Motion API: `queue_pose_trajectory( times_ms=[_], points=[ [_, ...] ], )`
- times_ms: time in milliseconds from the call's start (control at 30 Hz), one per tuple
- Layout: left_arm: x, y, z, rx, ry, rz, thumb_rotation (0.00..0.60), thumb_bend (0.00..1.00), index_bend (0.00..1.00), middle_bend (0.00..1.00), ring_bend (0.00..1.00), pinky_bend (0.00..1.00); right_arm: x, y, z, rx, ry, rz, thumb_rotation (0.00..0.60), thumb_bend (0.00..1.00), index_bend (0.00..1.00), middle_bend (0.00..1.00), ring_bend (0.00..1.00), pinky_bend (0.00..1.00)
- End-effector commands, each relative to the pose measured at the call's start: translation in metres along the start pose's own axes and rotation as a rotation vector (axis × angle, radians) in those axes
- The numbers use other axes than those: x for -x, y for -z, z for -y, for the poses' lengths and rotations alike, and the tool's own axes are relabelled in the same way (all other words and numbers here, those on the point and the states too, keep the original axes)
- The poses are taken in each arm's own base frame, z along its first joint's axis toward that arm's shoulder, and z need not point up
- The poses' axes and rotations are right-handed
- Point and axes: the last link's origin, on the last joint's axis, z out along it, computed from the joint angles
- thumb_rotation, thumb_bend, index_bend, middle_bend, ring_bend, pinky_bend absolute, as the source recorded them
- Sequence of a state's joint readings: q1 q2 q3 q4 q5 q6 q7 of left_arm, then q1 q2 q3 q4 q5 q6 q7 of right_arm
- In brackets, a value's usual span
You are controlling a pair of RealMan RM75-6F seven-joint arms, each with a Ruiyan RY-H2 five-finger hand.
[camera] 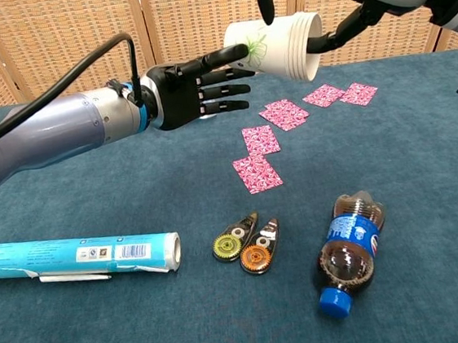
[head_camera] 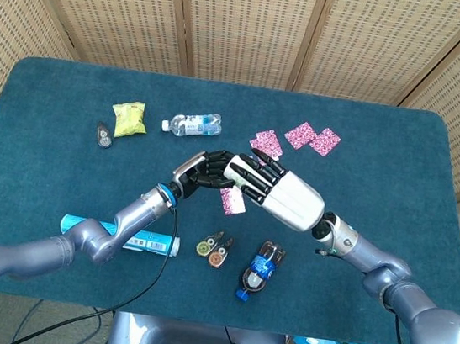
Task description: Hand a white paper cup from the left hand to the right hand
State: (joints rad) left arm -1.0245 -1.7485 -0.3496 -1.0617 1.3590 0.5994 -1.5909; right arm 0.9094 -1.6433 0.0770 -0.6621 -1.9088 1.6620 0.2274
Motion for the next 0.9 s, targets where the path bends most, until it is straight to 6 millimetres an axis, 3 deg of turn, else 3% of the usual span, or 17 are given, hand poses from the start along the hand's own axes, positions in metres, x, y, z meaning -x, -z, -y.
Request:
queue_pose_trajectory(
  times_ms=[33,400,900],
  points=[
    [-0.0004,-0.0003,0.0004,-0.001,-0.002,-0.001,0.600,0.19,0.49,0.49,0.47,0.45,-0.0002,-0.0003,-0.0004,0.000,0.000,-0.002,0.600,0.43,0.53,0.29,0.17,0.25],
    [0.0006,-0.0012,0.0037,-0.011,-0.012,-0.001,0.600,0.19,0.49,0.49,0.47,0.45,0.0014,0.0009,0.0006,-0.010,0.006,0.003,0.600,0.56,0.62,0.29,0.17,0.26],
    [0.0017,-0.0017,0.0044,-0.015,-0.017,0.000,0.600,0.19,0.49,0.49,0.47,0.45,0.0025,0.0017,0.0017,-0.015,0.014,0.001,0.600,0.57,0.68,0.27,0.17,0.27]
  ],
)
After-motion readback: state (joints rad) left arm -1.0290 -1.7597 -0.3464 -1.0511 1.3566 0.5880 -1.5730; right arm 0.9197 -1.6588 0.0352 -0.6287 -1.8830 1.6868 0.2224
